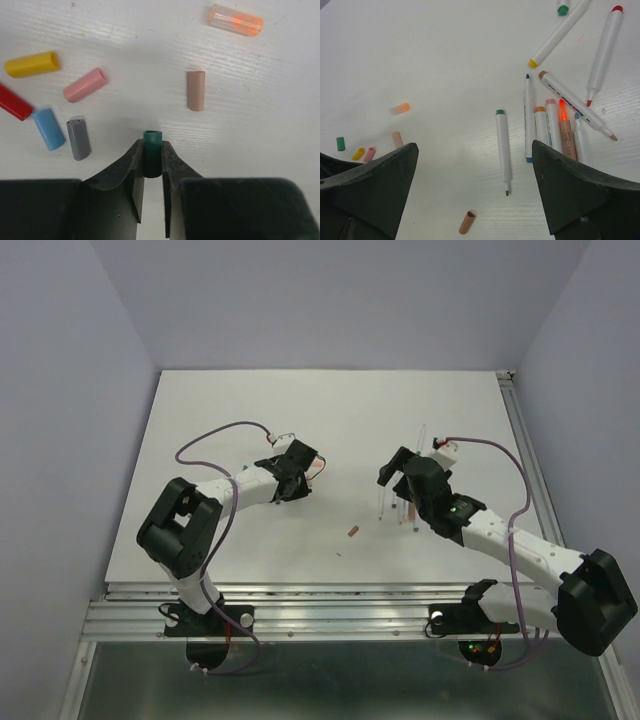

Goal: Open the pen caps

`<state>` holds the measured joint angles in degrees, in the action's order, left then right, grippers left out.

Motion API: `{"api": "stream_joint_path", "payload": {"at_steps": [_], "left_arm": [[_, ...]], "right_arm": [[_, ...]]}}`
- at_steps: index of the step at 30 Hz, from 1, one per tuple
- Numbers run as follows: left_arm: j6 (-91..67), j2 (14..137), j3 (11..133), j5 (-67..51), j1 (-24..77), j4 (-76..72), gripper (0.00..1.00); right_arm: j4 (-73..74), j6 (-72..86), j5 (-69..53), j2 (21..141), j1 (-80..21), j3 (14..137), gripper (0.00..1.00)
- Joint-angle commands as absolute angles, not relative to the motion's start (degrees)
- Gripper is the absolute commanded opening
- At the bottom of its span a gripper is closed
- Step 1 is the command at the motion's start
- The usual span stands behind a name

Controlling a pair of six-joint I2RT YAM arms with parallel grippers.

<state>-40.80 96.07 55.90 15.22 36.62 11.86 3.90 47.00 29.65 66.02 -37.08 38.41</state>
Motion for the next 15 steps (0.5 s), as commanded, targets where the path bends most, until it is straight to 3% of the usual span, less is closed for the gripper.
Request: {"api": "stream_joint_path", "payload": {"at_steps": [1, 3, 15], "left_arm": [[-41.8, 97.1, 60.5, 20.1, 36.3, 16.2, 0.29], [-41.7, 97.6, 61.3, 21.2, 36.3, 18.0, 0.39], [-38.3, 87.6, 61.4, 15.8, 36.5, 17.4, 0.55]], "right_arm": [[4.7, 49.0, 34.2, 64.3, -36.9, 37.5, 1.0], [6.1, 49.5, 35.8, 63.7, -37.0, 37.7, 1.0], [10.3, 51.3, 38.8, 58.4, -36.9, 37.6, 1.0]]}}
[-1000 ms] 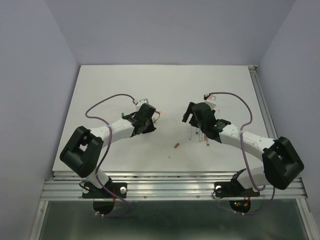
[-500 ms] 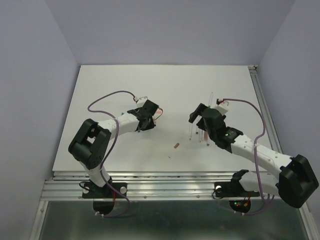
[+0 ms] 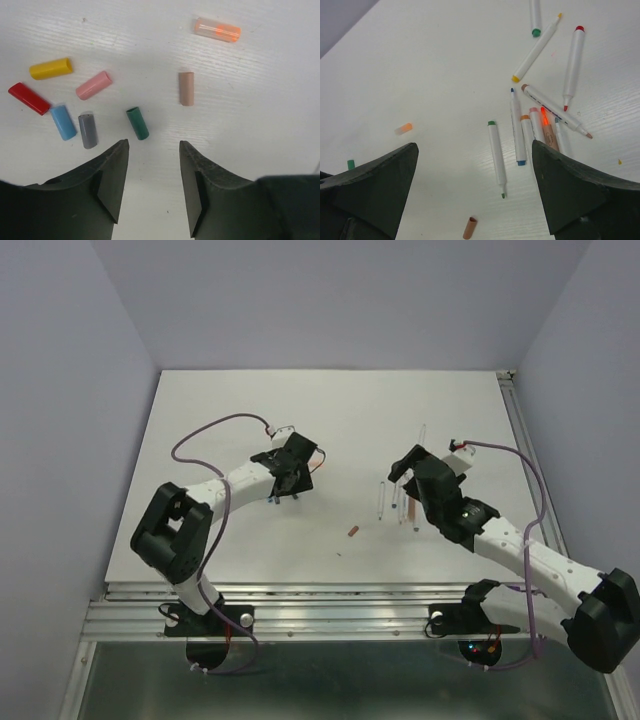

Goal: Open the pen caps

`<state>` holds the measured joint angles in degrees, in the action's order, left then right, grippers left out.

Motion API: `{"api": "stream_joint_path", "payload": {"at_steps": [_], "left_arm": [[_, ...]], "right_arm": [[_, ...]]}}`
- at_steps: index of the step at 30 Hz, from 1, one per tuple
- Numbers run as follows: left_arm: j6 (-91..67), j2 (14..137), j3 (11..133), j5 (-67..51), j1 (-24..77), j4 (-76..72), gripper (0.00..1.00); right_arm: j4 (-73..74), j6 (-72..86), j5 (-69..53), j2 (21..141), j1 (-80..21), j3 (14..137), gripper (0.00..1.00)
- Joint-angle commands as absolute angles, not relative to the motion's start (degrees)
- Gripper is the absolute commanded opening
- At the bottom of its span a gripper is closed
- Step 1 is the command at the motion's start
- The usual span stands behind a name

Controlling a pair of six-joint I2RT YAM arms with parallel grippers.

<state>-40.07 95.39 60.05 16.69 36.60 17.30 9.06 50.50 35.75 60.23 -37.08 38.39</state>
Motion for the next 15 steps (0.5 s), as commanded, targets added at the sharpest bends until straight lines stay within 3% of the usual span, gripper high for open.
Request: {"api": "stream_joint_path", "payload": {"at_steps": [1, 4, 6, 10, 15], "left_arm": [[-38.1, 84.3, 61.1, 15.7, 36.5, 17.2, 0.57], [-38.1, 76.2, 59.6, 17.0, 36.6, 17.1, 0.68], [-38.1, 71.7, 58.2, 18.4, 36.4, 17.6, 0.99], [-40.9, 61.0, 55.8, 29.0, 36.3, 20.2, 0.99], [-51.6, 59.5, 55.5, 39.9, 34.0, 30.5, 0.99]], "right_arm": [[11.2, 51.3, 39.1, 58.1, -36.9, 37.7, 1.0], [14.1, 51.8, 40.2, 57.4, -36.9, 38.5, 1.0], [16.2, 51.2, 42.3, 56.6, -36.9, 39.3, 1.0], [26.8, 53.8, 48.7, 53.9, -36.9, 41.8, 1.0], [39.0, 60.6, 55.4, 50.0, -36.9, 44.6, 1.0]]}}
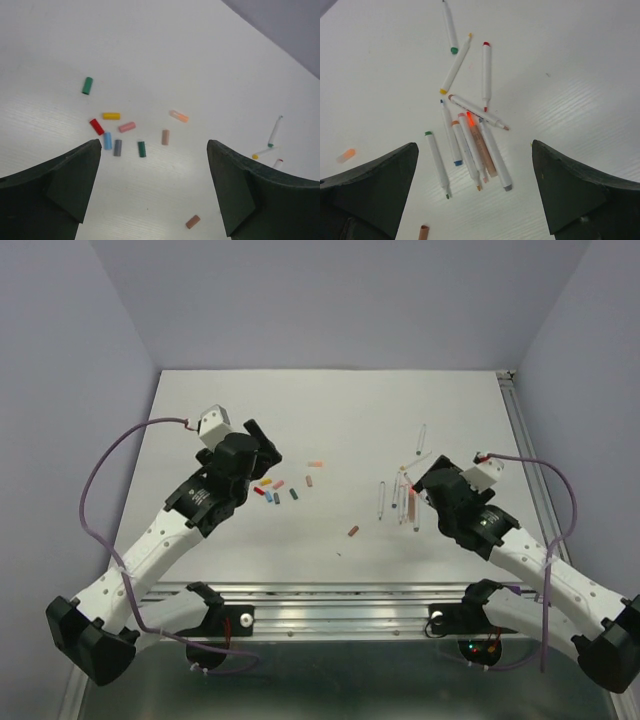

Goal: Open the pen caps

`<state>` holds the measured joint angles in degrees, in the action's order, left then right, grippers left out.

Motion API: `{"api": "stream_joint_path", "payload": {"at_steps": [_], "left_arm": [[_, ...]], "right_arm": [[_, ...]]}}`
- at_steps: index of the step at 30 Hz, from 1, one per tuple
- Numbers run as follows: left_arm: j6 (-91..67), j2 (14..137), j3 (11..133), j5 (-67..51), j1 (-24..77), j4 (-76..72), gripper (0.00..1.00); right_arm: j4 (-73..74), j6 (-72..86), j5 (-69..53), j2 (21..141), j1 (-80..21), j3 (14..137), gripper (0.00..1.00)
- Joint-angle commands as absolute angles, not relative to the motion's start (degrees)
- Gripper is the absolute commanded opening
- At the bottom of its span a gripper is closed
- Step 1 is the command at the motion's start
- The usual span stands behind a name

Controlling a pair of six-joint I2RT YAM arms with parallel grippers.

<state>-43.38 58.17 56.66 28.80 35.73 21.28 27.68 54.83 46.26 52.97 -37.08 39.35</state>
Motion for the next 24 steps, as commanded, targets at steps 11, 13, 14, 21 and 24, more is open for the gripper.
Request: {"api": "stream_joint_path", "payload": {"at_steps": [11, 13, 14, 21, 24], "left_arm": [[-58.1, 47.3, 49.3, 43.7, 29.2, 31.3, 0.99], [-57.5, 44.7, 46.9, 43.7, 28.3, 29.1, 0.99], [-57.4, 44.2, 45.8, 43.6, 27.9, 28.7, 0.99], [-56.7, 47.5, 45.6, 41.5, 26.3, 28.4, 0.99], [-56.5, 48.4, 45.9, 41.0, 25.8, 28.3, 0.99]], "right_arm": [[44.9, 64.1, 59.0, 42.5, -36.9, 42.7, 1.0], [44.3, 63.5, 59.0, 41.2, -36.9, 41.7, 1.0], [43.9, 63.0, 59.0, 40.9, -36.9, 41.2, 1.0], [42.7, 61.0, 58.9, 39.3, -36.9, 40.1, 1.0], [42.2, 59.9, 58.8, 39.5, -36.9, 39.8, 1.0]]}}
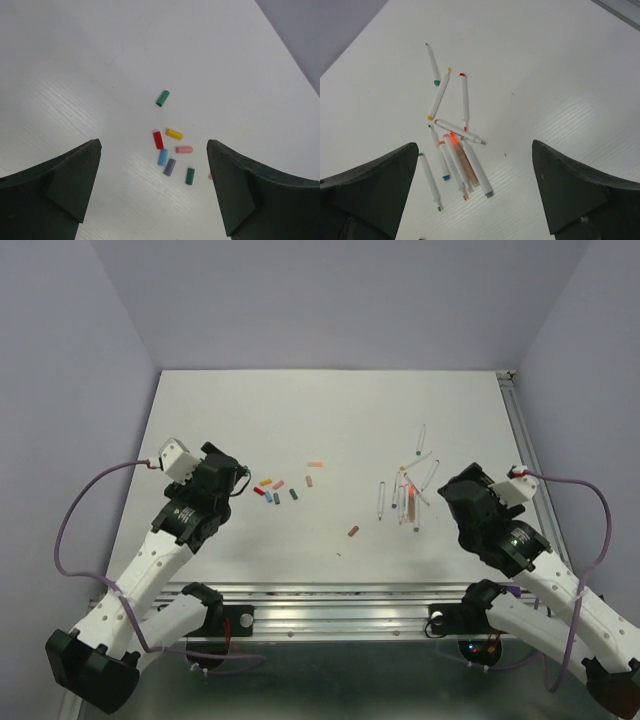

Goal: Open the pen caps

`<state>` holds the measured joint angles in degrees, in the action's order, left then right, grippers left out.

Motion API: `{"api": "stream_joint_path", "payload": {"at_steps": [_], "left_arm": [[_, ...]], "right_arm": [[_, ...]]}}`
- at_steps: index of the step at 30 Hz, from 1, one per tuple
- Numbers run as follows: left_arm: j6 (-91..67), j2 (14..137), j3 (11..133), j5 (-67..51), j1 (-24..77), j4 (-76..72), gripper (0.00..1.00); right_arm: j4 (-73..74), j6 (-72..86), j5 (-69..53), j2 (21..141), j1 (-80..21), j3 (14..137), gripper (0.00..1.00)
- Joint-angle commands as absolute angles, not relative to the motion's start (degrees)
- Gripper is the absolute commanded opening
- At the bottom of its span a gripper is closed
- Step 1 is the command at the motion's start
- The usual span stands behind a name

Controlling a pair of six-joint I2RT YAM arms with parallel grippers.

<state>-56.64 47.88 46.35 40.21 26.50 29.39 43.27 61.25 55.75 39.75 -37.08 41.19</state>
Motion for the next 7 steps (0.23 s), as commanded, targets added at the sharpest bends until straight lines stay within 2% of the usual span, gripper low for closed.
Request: {"api": "stream_joint_path", "payload": {"at_steps": [1, 7], "left_arm": [[-56.1, 48.2, 45.9, 40.9, 25.7, 28.0, 0.99], [-53.9, 45.6, 44.7, 39.0, 25.3, 24.9, 0.99]], "right_arm": [[42.2, 59.7, 58.7, 39.6, -36.9, 39.8, 1.0], [41.7, 59.3, 58.4, 41.5, -36.9, 40.5, 1.0]]}}
